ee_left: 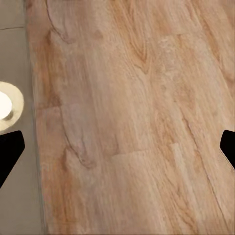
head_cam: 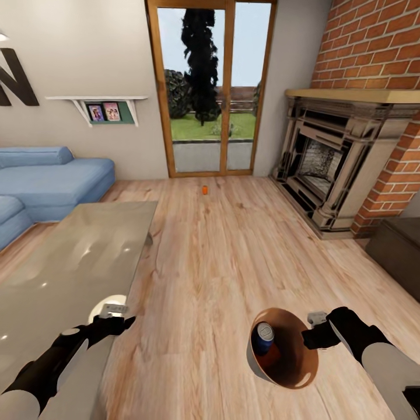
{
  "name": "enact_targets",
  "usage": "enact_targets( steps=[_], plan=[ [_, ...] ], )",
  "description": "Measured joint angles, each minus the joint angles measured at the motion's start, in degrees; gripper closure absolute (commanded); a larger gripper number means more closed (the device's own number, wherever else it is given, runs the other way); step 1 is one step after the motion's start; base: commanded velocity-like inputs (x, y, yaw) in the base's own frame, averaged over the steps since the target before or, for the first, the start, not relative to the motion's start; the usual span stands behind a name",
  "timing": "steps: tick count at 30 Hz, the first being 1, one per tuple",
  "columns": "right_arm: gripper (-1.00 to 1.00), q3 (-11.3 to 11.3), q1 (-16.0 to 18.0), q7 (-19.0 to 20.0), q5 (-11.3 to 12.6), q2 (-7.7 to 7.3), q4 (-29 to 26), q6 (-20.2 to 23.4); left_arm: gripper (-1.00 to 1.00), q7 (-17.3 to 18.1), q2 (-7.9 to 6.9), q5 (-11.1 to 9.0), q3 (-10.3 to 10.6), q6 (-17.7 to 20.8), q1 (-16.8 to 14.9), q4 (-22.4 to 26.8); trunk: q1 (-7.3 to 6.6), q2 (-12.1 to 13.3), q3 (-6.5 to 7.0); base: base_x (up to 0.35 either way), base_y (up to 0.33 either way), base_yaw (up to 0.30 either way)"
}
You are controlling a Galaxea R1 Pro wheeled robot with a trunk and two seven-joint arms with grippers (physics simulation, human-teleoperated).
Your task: Put the three can of soda from the living room inside the tash can in the kitchen.
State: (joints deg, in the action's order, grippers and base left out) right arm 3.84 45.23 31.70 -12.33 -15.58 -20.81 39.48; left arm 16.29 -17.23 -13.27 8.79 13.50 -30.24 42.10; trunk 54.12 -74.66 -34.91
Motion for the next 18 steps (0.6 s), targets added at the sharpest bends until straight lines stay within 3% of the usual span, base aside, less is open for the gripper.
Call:
enact_targets(
  steps=[18],
  plan=[
    [1.0, 0.0, 0.0, 0.2, -0.2, -0.91, -0.1, 0.0, -1.0, 0.0, -0.07, -0.1, -0.1, -0.1, 0.0, 0.0, 0.0, 0.0, 0.0, 0.223, -0.254, 0.0]
  ],
)
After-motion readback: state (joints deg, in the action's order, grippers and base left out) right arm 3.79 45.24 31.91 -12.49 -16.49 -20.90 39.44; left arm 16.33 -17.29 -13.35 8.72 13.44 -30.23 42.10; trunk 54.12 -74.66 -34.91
